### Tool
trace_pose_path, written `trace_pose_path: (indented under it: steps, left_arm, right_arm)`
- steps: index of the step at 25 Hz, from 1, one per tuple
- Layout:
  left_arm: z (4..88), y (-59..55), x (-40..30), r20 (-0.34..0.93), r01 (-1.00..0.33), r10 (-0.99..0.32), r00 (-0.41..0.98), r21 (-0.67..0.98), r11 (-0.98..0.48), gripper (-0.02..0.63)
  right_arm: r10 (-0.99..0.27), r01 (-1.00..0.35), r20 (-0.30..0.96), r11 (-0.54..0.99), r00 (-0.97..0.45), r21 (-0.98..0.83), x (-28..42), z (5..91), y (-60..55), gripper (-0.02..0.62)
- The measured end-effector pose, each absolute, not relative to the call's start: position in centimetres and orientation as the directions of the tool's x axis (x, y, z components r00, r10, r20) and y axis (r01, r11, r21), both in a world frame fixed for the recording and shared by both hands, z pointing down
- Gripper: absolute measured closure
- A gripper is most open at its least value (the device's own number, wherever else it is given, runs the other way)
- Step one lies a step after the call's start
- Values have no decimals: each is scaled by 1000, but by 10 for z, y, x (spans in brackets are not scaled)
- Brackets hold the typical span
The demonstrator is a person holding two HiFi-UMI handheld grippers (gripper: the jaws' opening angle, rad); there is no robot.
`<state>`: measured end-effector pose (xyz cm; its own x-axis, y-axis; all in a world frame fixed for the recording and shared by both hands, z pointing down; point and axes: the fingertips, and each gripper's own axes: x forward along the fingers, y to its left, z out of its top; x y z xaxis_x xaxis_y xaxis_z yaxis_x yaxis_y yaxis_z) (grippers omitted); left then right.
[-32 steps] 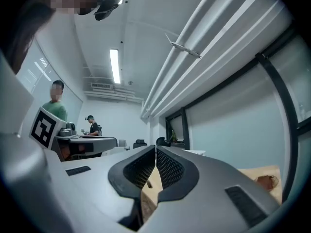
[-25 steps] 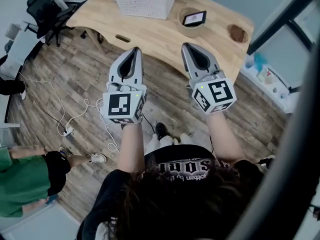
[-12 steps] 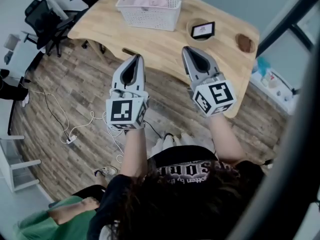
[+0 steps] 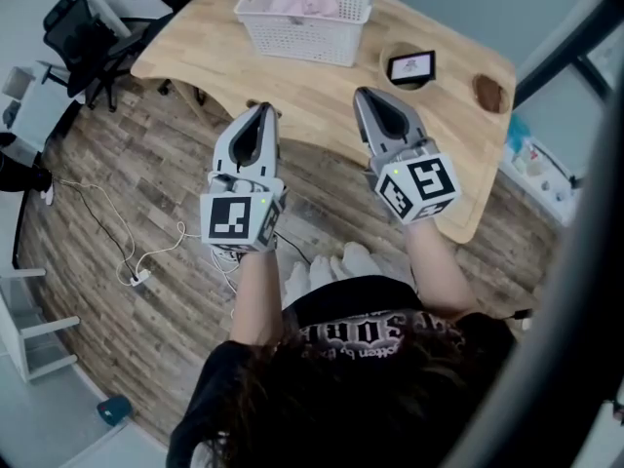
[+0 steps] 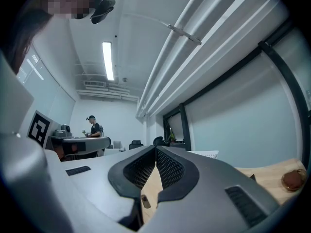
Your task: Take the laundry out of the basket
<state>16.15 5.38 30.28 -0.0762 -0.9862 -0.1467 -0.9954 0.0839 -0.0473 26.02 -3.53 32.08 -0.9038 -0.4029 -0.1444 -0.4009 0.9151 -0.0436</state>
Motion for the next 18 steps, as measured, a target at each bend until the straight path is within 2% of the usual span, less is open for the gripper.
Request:
trace_pose_path:
  steps: [8, 11, 18]
  left_arm:
    - [312, 26, 129, -100, -995, -992, -79, -57, 85, 610]
    - [316, 14, 111, -124, -996, -990, -64, -61, 72, 610]
    - [318, -31, 58, -78, -993, -994, -79, -79, 86, 609]
  right_arm:
    - [-385, -381, -119, 923, -915, -54, 222, 327, -58, 566]
    - [-386, -383, -117, 922, -915, -52, 204, 331, -73, 566]
    - [-359, -355, -98, 933, -928, -53, 142, 342, -108, 566]
